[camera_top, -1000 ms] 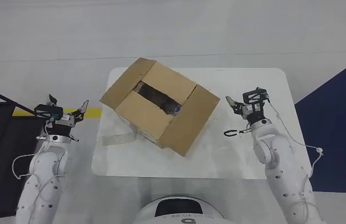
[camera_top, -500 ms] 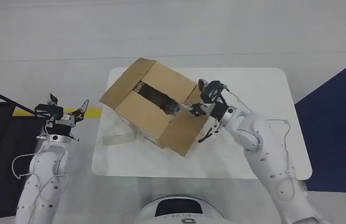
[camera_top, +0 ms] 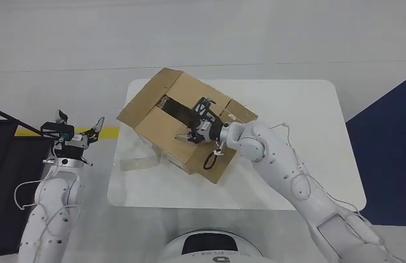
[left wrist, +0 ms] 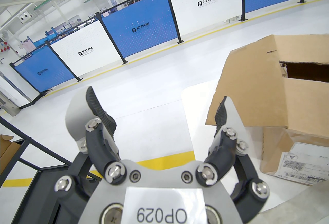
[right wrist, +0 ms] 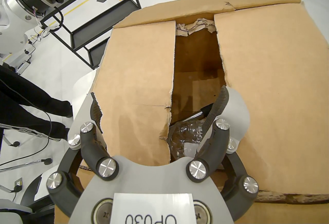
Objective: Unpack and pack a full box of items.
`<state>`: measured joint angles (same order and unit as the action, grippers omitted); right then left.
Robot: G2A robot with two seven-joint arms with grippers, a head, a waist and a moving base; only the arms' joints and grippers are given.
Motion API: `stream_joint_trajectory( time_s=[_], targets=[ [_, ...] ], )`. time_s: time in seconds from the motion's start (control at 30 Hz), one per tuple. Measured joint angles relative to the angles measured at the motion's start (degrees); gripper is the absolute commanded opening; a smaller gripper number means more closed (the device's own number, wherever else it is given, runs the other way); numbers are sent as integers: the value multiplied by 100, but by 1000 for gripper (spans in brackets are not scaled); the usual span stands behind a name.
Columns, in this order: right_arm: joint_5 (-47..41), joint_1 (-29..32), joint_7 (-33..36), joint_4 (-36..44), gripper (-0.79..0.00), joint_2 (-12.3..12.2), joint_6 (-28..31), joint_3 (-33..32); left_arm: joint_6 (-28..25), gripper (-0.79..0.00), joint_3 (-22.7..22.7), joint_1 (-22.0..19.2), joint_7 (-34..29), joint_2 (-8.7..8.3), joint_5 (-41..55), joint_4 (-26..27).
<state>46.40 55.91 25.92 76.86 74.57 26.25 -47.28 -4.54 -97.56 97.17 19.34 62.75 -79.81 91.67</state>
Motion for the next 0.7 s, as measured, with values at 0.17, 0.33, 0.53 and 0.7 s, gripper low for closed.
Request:
stream_joint_trajectory(
  time_s=[0.17,0.33,0.53,0.7],
  targets=[
    [-474,-231,113,-493,-123,128,-103,154,0,0,0,0,0,0,0,0],
    [-876,-397,225,-789,-123,218,50,245,0,0,0,0,0,0,0,0],
    [-2303,-484,577,-1192,-46,262,1262,163,0,0,0,0,0,0,0,0],
    [-3398,-590,1114,-1371,-86,253,2148,132,0,0,0,0,0,0,0,0]
  ],
)
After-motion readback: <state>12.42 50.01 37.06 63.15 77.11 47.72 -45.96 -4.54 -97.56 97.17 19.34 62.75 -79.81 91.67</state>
